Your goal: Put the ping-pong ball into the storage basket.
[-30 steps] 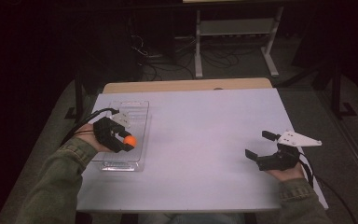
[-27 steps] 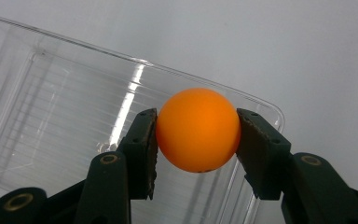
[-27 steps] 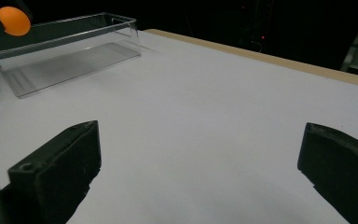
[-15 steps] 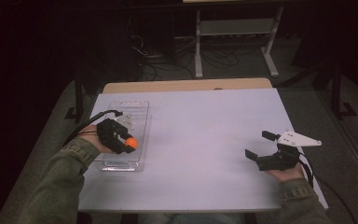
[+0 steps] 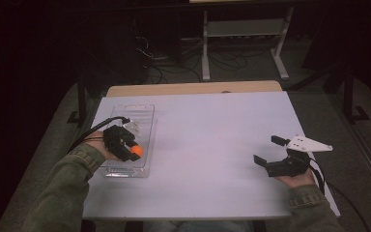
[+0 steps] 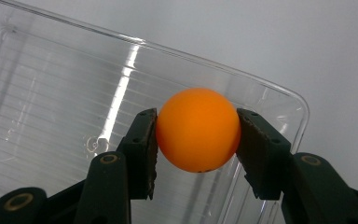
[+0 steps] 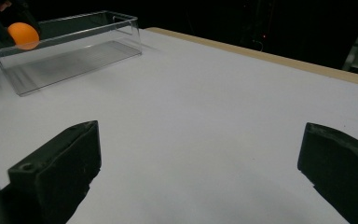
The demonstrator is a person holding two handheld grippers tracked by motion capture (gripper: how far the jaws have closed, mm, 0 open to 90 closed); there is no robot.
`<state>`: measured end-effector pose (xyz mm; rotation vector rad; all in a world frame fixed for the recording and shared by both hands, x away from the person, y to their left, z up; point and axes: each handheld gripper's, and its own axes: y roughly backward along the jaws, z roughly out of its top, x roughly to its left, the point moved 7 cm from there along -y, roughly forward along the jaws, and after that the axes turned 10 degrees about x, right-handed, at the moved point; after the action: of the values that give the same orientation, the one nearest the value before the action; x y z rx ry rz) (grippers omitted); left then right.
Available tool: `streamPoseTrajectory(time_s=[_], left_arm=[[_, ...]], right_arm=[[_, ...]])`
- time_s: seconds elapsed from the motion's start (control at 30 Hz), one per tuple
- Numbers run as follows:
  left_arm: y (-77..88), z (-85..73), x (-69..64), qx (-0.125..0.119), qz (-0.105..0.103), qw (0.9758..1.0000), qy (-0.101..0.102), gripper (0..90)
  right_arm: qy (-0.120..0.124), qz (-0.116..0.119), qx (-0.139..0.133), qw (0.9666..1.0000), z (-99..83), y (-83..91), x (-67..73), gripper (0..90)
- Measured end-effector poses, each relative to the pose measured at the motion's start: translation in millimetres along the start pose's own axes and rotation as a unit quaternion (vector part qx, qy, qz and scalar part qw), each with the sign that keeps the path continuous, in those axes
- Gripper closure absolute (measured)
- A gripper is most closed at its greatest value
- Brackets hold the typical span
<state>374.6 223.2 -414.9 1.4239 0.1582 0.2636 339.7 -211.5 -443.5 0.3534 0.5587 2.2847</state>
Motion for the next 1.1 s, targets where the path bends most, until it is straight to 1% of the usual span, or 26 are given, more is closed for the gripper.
streamPoseTrajectory(time_s=[0.13, 0.23, 0.33, 0.5, 0.6, 0.77, 0.97, 1.03, 1.1], left_arm=[[-5.0, -0.6, -0.2, 0.004, -0.004, 1.0, 0.002, 50.6], [-9.1, -1.0, -1.9, 0.012, -0.001, 0.9999, -0.003, 50.6], [-11.9, -0.7, -2.2, 0.014, -0.002, 0.9999, -0.004, 50.6], [-17.3, -2.7, -0.1, 0.017, -0.006, 0.9998, 0.001, 50.6], [-21.3, -4.1, 0.2, 0.022, -0.011, 0.9997, 0.002, 50.6], [-27.8, -5.8, 3.2, 0.02, -0.018, 0.9996, 0.008, 50.5], [-35.4, -8.5, 3.5, 0.019, -0.028, 0.9993, 0.016, 50.5], [-35.9, -8.7, 3.8, 0.017, -0.03, 0.9992, 0.02, 50.5], [-35.5, -9.0, 4.3, 0.016, -0.029, 0.9993, 0.019, 50.5]], right_arm=[[-0.001, -0.001, -0.001, 1.0, 0.1, 0.1, -0.2, 0.0], [0.001, 0.0, 0.001, 1.0, -0.2, -0.3, 0.1, 0.0], [0.002, 0.0, 0.002, 1.0, -0.4, -0.6, 0.2, 0.0], [0.002, 0.0, 0.002, 1.0, -0.3, -0.5, 0.1, 0.0], [0.002, 0.0, 0.002, 1.0, -0.4, -0.6, 0.0, 0.0], [0.002, 0.001, 0.003, 1.0, -0.5, -0.9, 0.2, 0.0], [0.002, 0.001, 0.003, 1.0, -0.6, -1.1, 0.1, 0.0], [0.002, 0.001, 0.004, 1.0, -0.6, -1.1, 0.3, 0.0], [0.002, 0.001, 0.003, 1.0, -0.6, -0.9, 0.2, 0.0]])
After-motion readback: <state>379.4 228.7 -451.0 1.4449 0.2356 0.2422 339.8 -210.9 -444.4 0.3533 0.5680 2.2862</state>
